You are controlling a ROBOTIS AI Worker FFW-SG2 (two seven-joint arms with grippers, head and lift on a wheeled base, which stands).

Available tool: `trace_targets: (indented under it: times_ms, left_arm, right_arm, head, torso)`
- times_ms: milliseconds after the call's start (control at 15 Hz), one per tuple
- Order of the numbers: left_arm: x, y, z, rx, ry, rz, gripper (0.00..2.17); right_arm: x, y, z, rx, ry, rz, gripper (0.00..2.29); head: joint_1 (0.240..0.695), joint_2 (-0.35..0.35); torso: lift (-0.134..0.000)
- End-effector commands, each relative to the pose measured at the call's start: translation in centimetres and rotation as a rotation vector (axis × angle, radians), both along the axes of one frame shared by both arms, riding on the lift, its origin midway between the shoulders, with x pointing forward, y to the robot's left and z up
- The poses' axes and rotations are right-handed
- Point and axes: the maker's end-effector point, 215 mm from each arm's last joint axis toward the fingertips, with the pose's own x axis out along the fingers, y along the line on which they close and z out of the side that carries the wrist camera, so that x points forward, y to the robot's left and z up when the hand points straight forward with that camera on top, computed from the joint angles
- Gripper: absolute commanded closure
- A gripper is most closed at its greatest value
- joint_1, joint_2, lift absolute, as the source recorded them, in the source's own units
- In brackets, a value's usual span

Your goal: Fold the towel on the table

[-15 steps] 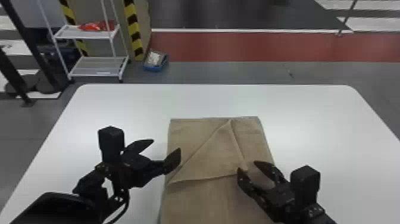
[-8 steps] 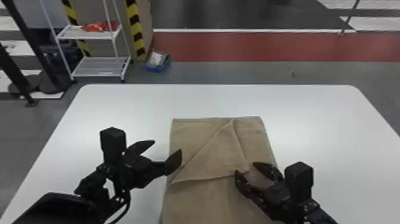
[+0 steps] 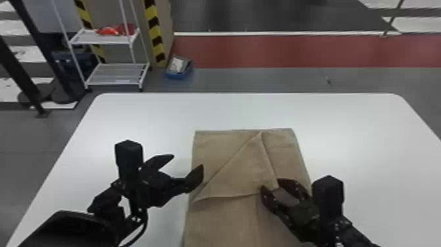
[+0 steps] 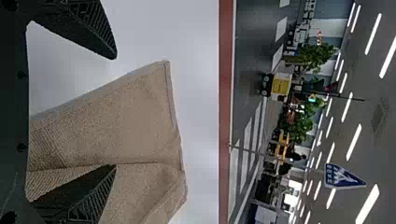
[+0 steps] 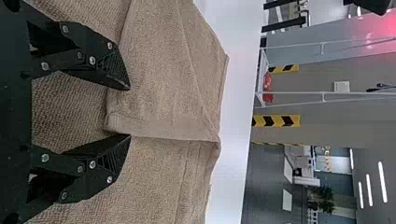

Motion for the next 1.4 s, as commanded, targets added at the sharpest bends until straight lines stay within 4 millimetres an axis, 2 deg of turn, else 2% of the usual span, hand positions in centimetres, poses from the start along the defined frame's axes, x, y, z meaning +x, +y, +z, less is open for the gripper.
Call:
trace_targets:
  times_ms: [0, 67, 200, 467, 600, 733, 800, 867, 933, 1000, 1067, 1200, 1333]
  left_arm:
    - [0.1, 0.0, -0.1, 0.001, 0.001, 0.001, 0.04]
    - [0.1, 0.1, -0.1, 0.001, 0.001, 0.001, 0.04]
    - [0.3, 0.3, 0.0, 0.002, -0.001, 0.005, 0.04]
    - [0.3, 0.5, -0.1, 0.003, 0.001, 0.007, 0.04]
    - [0.5, 0.7, -0.1, 0.007, -0.001, 0.011, 0.04]
    - [0.8, 0.8, 0.1, 0.009, -0.006, 0.014, 0.04]
    - [1.0, 0.8, 0.1, 0.010, -0.006, 0.015, 0.04]
    - [1.1, 0.9, 0.0, 0.011, -0.006, 0.018, 0.04]
    - [1.4, 1.0, 0.4, 0.011, -0.024, 0.021, 0.04]
    - [1.5, 1.0, 0.6, 0.010, -0.035, 0.022, 0.04]
    - [1.5, 1.0, 0.5, 0.010, -0.034, 0.024, 0.04]
    - [1.5, 1.0, 0.5, 0.012, -0.033, 0.022, 0.04]
    - [1.8, 0.9, 0.2, 0.016, -0.028, 0.015, 0.04]
  right_arm:
    - [0.3, 0.2, 0.2, -0.004, -0.005, 0.003, 0.62]
    - [0.3, 0.4, 0.2, -0.006, -0.002, 0.006, 0.62]
    - [0.7, 0.5, 0.2, -0.011, 0.006, 0.008, 0.91]
    - [0.7, 0.9, 0.4, -0.007, 0.002, 0.014, 0.94]
    - [0.8, 0.9, 1.4, -0.003, -0.014, 0.013, 0.94]
    - [1.2, 0.1, 3.3, 0.007, -0.044, -0.004, 1.12]
    - [1.6, -0.9, 4.0, 0.010, -0.052, -0.022, 1.25]
    - [1.8, -2.3, 3.9, 0.010, -0.043, -0.048, 1.33]
    - [2.1, -3.9, 3.9, 0.016, -0.033, -0.079, 1.37]
    - [2.7, -5.7, 4.2, 0.016, -0.030, -0.109, 1.50]
    - [3.1, -7.5, 4.5, 0.023, -0.031, -0.141, 1.50]
    - [4.0, -12.9, 5.1, 0.034, -0.021, -0.239, 1.50]
    - [4.1, -19.4, 5.5, 0.052, -0.001, -0.357, 1.50]
  head:
    - [0.695, 0.035]
    - [0.695, 0.037]
    - [0.695, 0.039]
    - [0.695, 0.047]
    - [0.695, 0.051]
    - [0.695, 0.054]
    - [0.695, 0.053]
    - [0.695, 0.051]
    - [0.695, 0.040]
    - [0.695, 0.030]
    - [0.695, 0.017]
    - [0.695, -0.031]
    - [0.695, -0.076]
  torso:
    - [-0.123]
    - [-0.123]
    - [-0.123]
    - [-0.123]
    - [-0.123]
    - [-0.123]
    - [-0.123]
    - [-0.123]
    - [-0.123]
    - [-0.123]
    - [-0.123]
    - [-0.123]
    - [-0.123]
